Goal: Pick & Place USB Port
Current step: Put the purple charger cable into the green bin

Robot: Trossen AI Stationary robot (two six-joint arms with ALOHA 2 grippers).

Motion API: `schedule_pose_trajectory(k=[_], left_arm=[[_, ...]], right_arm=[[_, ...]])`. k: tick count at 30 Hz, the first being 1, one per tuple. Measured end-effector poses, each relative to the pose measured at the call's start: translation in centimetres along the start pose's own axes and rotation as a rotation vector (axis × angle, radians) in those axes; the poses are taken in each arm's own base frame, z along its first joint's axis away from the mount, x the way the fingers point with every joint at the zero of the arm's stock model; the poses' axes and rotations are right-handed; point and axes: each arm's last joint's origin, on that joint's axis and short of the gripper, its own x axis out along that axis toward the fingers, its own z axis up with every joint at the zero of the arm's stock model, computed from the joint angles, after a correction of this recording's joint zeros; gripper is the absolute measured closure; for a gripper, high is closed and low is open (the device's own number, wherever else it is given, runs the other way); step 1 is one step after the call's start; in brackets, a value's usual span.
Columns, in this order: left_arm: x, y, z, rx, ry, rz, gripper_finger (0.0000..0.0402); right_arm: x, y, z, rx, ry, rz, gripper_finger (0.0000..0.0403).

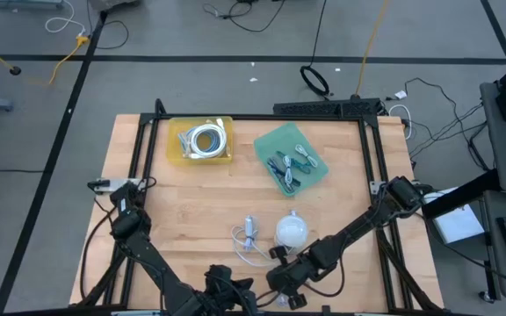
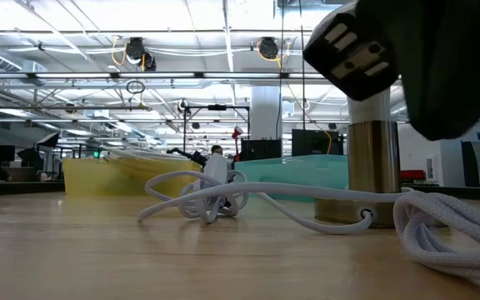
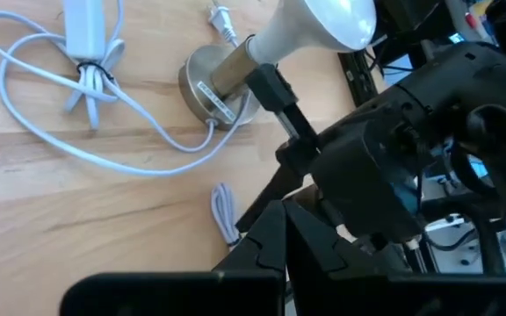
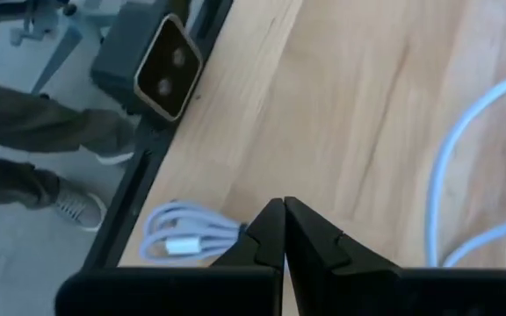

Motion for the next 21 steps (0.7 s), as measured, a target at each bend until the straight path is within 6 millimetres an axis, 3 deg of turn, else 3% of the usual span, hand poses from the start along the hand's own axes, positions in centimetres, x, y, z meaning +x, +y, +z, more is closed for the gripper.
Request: schedule_pose_trajectory(k=[6,11,15,21], left_arm=[[0.0,0.0,0.0,0.008,0.001,0.004,0.0401],[0.0,0.1,0.1,0.021,-0.003,0.012,0.0401],[0.0,0.1,0.1,0.023,-0.002,0.012,0.0401],[-0.3,0.3,-0.2,0.026,0.004,0.006,0.0401]], right_arm=[[-0.1,1.6,-0.8,-0.112,0.04,0.045,0.0403],[-0.2,4.0,-1.2,-0.353,0.006,0.162,0.0396],[-0.3,4.9,-0.9,-0.454,-0.058,0.184,0.0351],[-0.3,4.4,-0.9,-0.506,-0.054,0.087,0.0261]])
